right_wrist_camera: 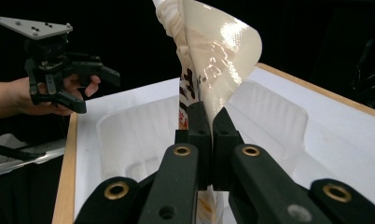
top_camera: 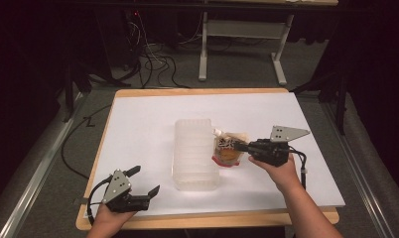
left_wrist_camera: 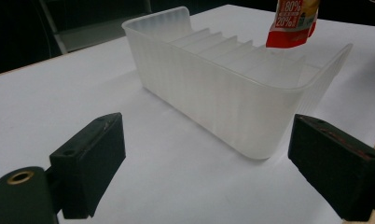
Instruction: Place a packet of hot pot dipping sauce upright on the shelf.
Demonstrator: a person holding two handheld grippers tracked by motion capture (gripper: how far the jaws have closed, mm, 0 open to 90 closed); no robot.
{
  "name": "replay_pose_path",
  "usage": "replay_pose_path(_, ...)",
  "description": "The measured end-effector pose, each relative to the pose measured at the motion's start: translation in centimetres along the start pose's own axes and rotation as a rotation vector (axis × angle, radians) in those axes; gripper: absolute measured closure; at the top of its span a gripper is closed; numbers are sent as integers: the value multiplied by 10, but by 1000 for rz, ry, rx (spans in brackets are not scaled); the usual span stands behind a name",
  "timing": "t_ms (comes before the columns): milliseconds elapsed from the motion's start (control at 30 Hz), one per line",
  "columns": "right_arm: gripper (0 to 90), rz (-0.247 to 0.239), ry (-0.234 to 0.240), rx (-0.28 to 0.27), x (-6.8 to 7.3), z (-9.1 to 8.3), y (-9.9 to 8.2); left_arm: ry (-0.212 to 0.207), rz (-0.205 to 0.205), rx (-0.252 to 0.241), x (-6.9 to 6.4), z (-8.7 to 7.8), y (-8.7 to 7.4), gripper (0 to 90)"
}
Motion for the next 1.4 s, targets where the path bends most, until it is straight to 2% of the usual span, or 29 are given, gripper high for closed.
replay_pose_path(267, 900, -10, 9, 34, 2, 17, 1, -3, 1, -3, 0, -1, 0, 116)
replay_pose_path(667, 900, -16, 18, 43, 7, 38, 5, -5, 1, -4, 0, -1, 1, 116)
replay_pose_path(800, 900, -24, 24, 41, 9, 44, 6, -8, 0, -4, 0, 0, 1, 116)
replay_pose_path(1400, 900, -7, 47, 24, 15, 66, 7, -11, 2, -4, 0, 0, 1, 116)
Point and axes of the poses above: each handheld gripper's, and its own axes: z roughly forward along the jaws, y roughly out of its top, x roughly to its left, the point moved 1 cm from there along z, roughly forward along the jaws, and after that the axes turned 7 degrees about z, right-handed, at the moved point
